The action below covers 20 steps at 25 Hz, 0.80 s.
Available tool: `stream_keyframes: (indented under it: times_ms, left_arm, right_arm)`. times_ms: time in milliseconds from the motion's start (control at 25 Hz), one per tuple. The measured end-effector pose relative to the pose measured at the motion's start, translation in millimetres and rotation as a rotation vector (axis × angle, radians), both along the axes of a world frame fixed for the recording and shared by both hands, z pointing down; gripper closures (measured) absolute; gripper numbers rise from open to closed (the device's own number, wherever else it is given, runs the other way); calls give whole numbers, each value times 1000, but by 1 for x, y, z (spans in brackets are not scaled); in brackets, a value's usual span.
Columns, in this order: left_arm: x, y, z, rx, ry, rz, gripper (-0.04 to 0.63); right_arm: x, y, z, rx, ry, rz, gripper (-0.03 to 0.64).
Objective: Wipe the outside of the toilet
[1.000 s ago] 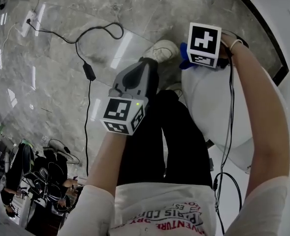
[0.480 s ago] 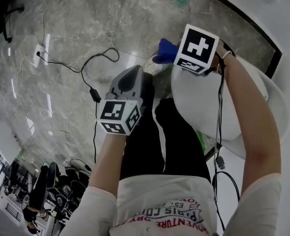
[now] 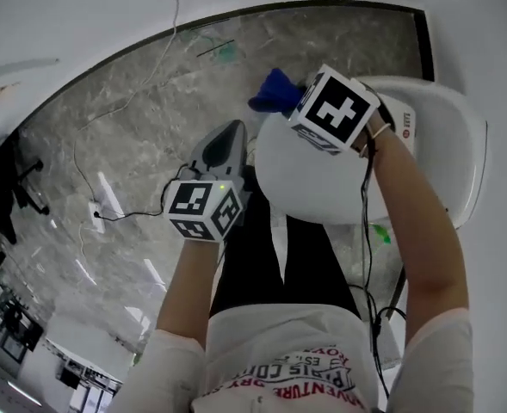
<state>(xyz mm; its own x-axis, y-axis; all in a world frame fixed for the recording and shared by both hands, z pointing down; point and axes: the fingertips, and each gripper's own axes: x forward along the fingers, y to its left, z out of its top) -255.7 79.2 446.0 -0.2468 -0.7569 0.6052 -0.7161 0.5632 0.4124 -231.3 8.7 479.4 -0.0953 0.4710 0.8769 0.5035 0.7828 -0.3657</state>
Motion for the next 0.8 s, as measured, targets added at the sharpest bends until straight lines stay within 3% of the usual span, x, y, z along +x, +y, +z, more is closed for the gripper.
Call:
stream_keyframes:
  times_ms: [360,520,640,800]
  left_arm:
    - [36,-137,-17,-16,-15,498,589]
    - [76,-180,-22,-24,-52,747,589]
    - [111,-203,-26,-30,-89,856,589]
    - [177,-236,-38,23,-139,998,589]
  right_arm:
    - [69,-123,-34,-3,-66,594,541]
    - [133,-160,-52,27,-122,896,541]
    - [193,-175,-63,74,-157,1059,541]
    - [279,-179,-70,131,-182,1225,541]
